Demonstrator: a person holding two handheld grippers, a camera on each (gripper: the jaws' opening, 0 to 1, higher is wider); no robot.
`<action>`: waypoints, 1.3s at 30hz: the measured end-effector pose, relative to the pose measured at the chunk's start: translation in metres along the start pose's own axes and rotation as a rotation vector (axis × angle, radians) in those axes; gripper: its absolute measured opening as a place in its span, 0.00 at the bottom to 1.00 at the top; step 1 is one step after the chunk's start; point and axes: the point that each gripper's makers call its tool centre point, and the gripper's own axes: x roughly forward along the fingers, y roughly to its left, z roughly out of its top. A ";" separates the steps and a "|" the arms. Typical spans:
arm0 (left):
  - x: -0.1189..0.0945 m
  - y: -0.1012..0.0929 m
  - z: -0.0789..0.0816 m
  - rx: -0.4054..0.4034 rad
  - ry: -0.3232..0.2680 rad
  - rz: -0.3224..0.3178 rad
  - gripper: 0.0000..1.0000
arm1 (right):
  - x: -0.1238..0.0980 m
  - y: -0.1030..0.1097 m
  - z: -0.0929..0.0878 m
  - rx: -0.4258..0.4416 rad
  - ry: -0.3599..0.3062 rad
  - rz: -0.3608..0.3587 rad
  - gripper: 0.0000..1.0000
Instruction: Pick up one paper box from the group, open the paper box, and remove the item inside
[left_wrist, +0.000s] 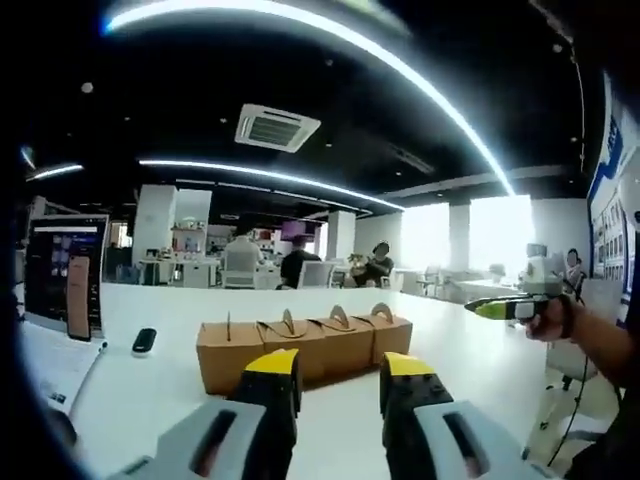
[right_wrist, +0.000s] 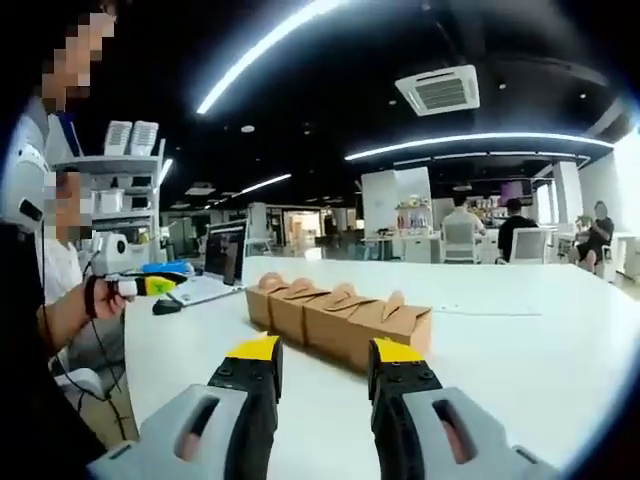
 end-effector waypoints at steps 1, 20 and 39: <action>0.000 0.002 -0.002 0.000 0.006 0.005 0.34 | 0.002 0.001 0.001 0.001 -0.001 0.004 0.35; -0.003 -0.028 -0.022 0.058 0.074 -0.053 0.34 | -0.008 0.002 0.012 0.019 -0.051 -0.009 0.35; -0.017 -0.020 -0.024 -0.007 0.067 -0.011 0.34 | -0.007 0.017 0.014 0.066 -0.041 0.037 0.33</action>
